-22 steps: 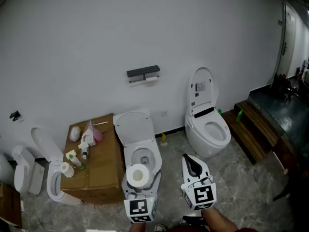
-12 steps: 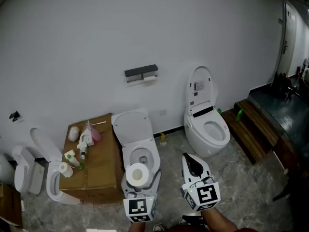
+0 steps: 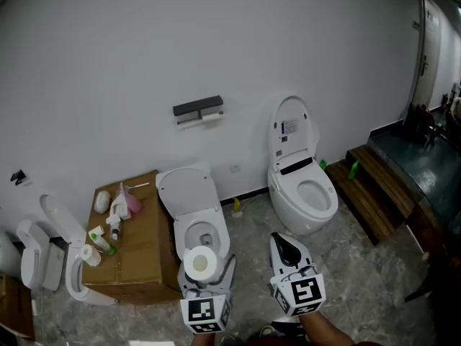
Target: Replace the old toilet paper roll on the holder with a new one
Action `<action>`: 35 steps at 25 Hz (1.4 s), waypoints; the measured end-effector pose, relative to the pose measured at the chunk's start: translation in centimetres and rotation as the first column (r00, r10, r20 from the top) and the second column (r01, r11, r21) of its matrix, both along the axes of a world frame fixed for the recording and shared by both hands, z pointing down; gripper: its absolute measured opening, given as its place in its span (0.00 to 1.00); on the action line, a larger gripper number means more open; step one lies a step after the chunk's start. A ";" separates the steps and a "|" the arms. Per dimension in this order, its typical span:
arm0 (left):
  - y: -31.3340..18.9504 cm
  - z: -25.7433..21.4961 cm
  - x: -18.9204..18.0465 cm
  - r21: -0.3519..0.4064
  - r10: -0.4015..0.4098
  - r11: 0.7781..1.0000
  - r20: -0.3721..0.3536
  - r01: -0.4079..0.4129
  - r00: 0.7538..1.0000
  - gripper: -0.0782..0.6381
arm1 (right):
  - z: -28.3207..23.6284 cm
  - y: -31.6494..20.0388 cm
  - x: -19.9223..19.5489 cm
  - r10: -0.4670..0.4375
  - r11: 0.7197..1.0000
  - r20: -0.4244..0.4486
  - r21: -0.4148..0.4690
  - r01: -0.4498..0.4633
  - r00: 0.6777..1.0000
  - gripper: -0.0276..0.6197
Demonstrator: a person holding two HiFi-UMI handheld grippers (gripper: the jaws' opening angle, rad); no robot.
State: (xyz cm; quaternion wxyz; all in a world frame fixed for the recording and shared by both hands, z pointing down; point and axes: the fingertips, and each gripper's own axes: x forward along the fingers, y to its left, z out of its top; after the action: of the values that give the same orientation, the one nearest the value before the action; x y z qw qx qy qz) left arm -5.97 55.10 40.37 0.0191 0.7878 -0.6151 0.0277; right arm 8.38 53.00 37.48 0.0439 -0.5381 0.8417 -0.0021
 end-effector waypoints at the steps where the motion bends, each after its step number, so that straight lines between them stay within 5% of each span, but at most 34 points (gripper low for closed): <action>1: -0.1 0.0 0.5 0.001 -0.004 1.000 0.001 0.004 1.000 0.75 | 0.2 -0.2 0.6 -0.002 1.000 0.002 -0.004 0.002 1.000 0.07; 14: -5.6 0.9 1.8 0.001 -0.018 1.000 0.008 0.018 1.000 0.75 | 1.9 -5.9 2.3 0.003 1.000 -0.003 -0.031 -0.004 1.000 0.07; 35: -24.4 0.0 -9.4 0.029 0.009 1.000 -0.009 -0.009 1.000 0.75 | 0.5 -24.5 -9.0 0.031 0.999 -0.075 -0.022 -0.032 0.997 0.07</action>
State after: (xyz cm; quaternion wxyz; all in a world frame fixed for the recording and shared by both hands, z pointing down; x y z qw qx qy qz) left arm -15.38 30.67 40.40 0.0103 0.7908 -0.6118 0.0151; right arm -0.58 28.48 37.99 0.0058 -0.5516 0.8341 0.0088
